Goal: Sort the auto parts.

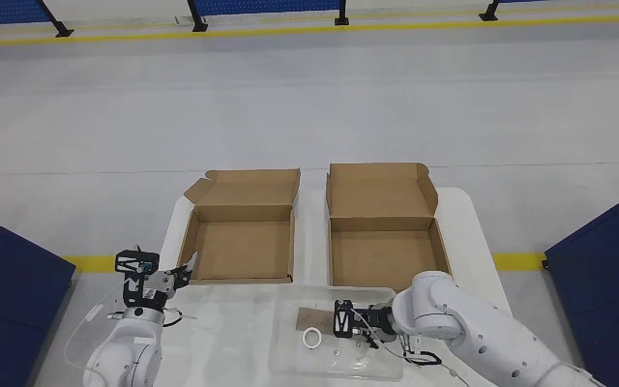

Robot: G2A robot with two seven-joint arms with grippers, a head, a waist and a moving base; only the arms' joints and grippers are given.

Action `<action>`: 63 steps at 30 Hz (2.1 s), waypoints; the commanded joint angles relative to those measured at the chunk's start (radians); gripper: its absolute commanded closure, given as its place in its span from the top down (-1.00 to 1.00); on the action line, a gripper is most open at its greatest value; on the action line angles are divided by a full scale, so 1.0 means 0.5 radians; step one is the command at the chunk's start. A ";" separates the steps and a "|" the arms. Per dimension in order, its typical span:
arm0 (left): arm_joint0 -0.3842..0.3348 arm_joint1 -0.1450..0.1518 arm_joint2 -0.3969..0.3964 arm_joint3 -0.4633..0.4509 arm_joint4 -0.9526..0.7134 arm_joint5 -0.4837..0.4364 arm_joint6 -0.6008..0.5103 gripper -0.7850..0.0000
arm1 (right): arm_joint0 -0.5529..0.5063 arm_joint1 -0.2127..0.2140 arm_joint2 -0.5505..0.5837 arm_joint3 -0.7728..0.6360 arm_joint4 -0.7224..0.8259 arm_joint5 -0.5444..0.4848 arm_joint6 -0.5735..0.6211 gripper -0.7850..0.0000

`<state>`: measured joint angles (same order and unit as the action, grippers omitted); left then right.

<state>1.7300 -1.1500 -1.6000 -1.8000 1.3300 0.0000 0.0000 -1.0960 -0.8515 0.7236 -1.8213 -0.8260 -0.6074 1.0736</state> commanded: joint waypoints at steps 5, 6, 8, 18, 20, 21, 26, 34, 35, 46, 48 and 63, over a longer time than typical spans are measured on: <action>0.000 0.000 0.000 0.000 0.000 0.000 0.000 1.00 | 0.009 0.024 0.125 0.169 0.371 -0.146 -0.092 -1.00; 0.000 0.000 0.000 0.000 0.000 0.000 0.000 1.00 | 0.005 0.031 0.148 0.186 0.433 -0.178 -0.100 -1.00; 0.000 0.000 0.000 0.000 0.000 0.000 0.000 1.00 | -0.005 0.047 0.199 0.232 0.576 -0.256 -0.116 -1.00; 0.000 0.000 0.000 0.000 0.000 0.000 0.000 1.00 | -0.014 0.131 0.257 0.374 1.111 -0.475 -0.196 -1.00; 0.000 0.000 0.000 0.000 0.000 0.000 0.000 1.00 | 0.003 0.150 0.228 0.397 1.184 -0.490 -0.211 -1.00; 0.000 0.000 0.000 0.000 0.000 0.000 0.000 1.00 | 0.014 0.158 0.209 0.405 1.217 -0.501 -0.222 -1.00; 0.000 0.000 0.000 0.000 0.000 0.000 0.000 1.00 | 0.024 0.165 0.197 0.432 1.267 -0.517 -0.239 -1.00; 0.000 0.000 0.000 0.000 0.000 0.000 0.000 1.00 | -0.005 0.158 0.176 0.425 1.342 -0.483 -0.291 -1.00; 0.000 0.000 0.000 0.000 0.000 0.000 0.000 1.00 | 0.005 0.160 0.181 0.456 1.402 -0.490 -0.275 -1.00; 0.000 0.000 0.000 0.000 0.000 0.000 0.000 1.00 | 0.201 0.268 -0.063 0.558 2.341 -0.563 -0.284 -1.00; 0.000 0.000 0.000 0.000 0.000 0.000 0.000 1.00 | 0.257 0.296 -0.127 0.565 2.441 -0.558 -0.279 -1.00; 0.000 0.000 0.000 0.000 0.000 0.000 0.000 1.00 | 0.281 0.306 -0.196 0.513 2.574 -0.526 -0.306 -1.00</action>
<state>1.7300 -1.1500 -1.6000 -1.8000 1.3300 0.0000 0.0000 -0.9528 -0.6973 0.6242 -1.5612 0.4492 -0.8704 0.9180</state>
